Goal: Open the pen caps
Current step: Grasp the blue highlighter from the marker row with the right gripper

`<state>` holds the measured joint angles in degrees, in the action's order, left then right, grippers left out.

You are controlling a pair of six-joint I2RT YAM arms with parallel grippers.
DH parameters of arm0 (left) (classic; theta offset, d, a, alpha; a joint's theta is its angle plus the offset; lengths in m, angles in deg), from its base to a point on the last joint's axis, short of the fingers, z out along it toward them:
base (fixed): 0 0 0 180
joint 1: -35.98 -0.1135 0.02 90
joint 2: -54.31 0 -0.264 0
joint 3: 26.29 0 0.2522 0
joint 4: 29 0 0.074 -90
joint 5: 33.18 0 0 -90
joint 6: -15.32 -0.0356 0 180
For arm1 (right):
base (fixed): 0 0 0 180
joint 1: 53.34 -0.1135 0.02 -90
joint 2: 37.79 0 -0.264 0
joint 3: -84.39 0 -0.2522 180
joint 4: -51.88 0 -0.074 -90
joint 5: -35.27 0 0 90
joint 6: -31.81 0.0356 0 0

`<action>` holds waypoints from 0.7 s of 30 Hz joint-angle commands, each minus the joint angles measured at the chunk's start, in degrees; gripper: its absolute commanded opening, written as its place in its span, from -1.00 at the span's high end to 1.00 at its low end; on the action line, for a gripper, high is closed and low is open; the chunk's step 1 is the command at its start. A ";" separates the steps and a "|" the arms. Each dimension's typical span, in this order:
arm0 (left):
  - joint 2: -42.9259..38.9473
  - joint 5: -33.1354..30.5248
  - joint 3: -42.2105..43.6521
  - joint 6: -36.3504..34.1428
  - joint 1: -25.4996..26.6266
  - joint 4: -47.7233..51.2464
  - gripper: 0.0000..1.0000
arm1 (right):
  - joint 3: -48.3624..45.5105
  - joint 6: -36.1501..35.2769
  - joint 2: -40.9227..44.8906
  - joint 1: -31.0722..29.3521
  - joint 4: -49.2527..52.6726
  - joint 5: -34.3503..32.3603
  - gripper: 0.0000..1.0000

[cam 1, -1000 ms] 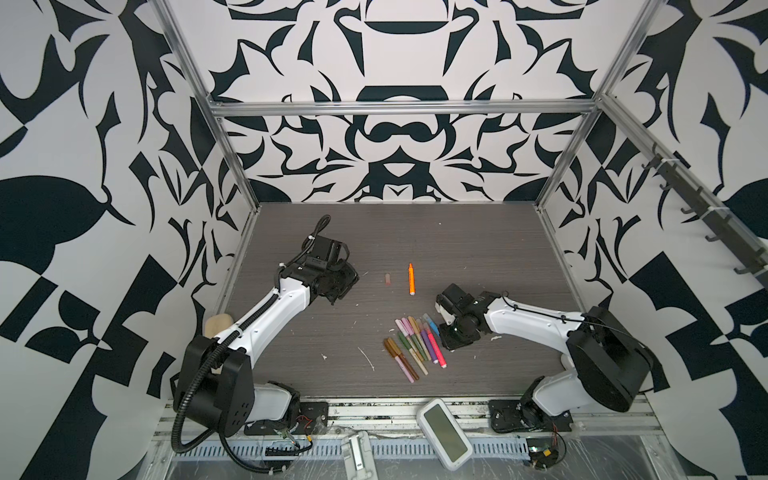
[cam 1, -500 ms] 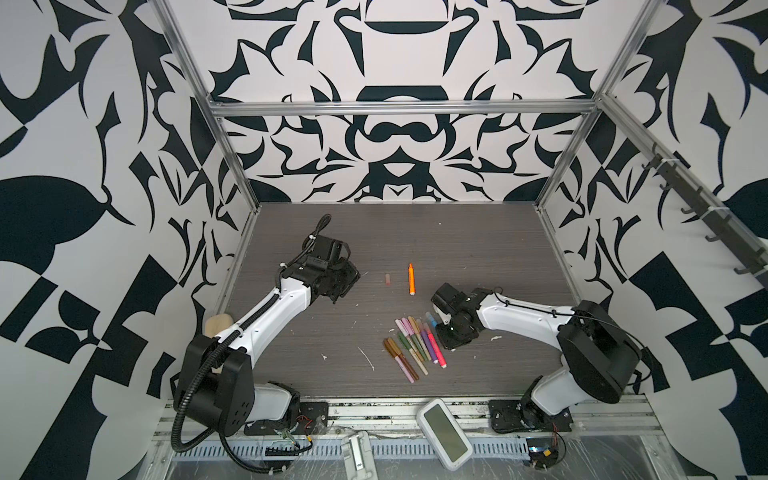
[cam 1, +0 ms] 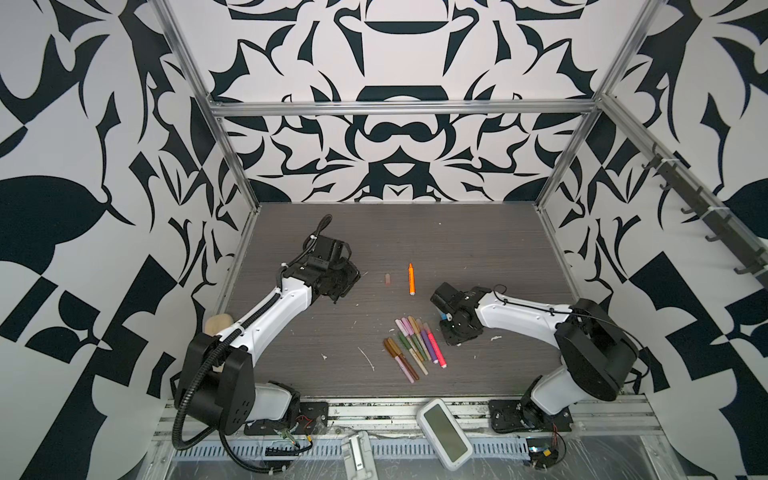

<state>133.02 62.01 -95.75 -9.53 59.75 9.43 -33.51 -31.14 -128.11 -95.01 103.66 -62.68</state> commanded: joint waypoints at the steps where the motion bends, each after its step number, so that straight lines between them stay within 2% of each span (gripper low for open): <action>1: 0.82 -0.85 -1.10 0.60 0.22 -0.43 0.26 | 0.09 0.67 -2.90 0.45 1.90 -4.48 0.33; 6: 0.98 -0.91 -1.14 0.60 0.22 -0.67 0.26 | 1.02 0.40 -1.59 0.45 1.35 -3.74 0.34; 13: 1.93 -0.74 -1.44 0.60 0.22 -1.18 0.26 | 3.91 -0.76 1.26 0.46 1.97 -1.11 0.22; 21: 2.74 -0.42 -2.04 0.42 0.22 -1.29 0.26 | 4.01 -1.08 2.33 0.46 1.37 0.03 0.23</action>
<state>135.36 62.01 -95.97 -9.53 59.79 8.71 -30.78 -31.65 -127.24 -94.68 104.45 -62.98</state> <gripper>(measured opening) 0.368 0.388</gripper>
